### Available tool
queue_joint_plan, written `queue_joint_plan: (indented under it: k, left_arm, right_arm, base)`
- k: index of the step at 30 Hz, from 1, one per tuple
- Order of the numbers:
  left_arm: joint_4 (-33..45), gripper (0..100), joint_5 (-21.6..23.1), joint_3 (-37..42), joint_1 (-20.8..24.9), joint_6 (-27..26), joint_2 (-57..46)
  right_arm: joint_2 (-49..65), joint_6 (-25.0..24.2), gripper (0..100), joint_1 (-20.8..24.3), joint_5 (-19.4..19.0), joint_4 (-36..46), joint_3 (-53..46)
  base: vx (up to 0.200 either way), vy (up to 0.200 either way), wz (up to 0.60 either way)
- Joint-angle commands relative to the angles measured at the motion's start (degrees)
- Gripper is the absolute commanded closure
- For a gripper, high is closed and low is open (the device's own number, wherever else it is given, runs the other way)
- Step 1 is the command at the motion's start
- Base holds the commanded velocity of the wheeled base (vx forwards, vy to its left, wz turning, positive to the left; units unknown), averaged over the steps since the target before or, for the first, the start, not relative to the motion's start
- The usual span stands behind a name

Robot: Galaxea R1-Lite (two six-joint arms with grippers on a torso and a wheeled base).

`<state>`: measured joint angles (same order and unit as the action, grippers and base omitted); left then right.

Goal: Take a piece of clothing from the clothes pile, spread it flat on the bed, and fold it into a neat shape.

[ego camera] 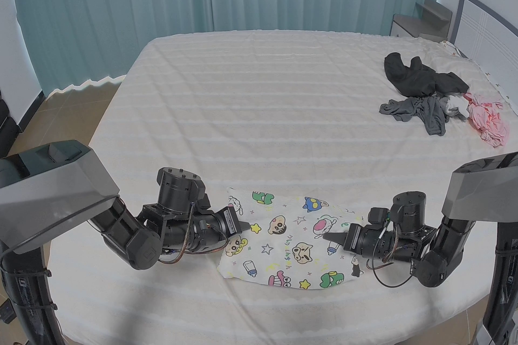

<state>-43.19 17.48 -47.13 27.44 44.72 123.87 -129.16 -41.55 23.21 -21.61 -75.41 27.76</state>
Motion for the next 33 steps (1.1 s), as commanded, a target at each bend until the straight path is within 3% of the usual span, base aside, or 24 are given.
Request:
queue_joint_plan:
  k: [1,16,33]
  left_arm:
    - [0.0,100,0.0,0.2,1.0,0.0,-1.3]
    - [0.1,100,0.0,-1.0,4.7,0.9,-1.6]
    - [0.0,100,0.0,-1.2,5.3,1.2,-0.9]
  right_arm:
    - [1.4,0.0,100,-0.4,0.0,-0.1,-1.0]
    - [5.9,0.1,100,-2.5,0.0,-0.1,-4.0]
    - [5.6,0.2,100,-3.5,0.2,-0.1,-4.2]
  base:
    - [0.0,-0.2,0.0]
    - [0.0,-0.2,0.0]
    - [0.0,-0.2,0.0]
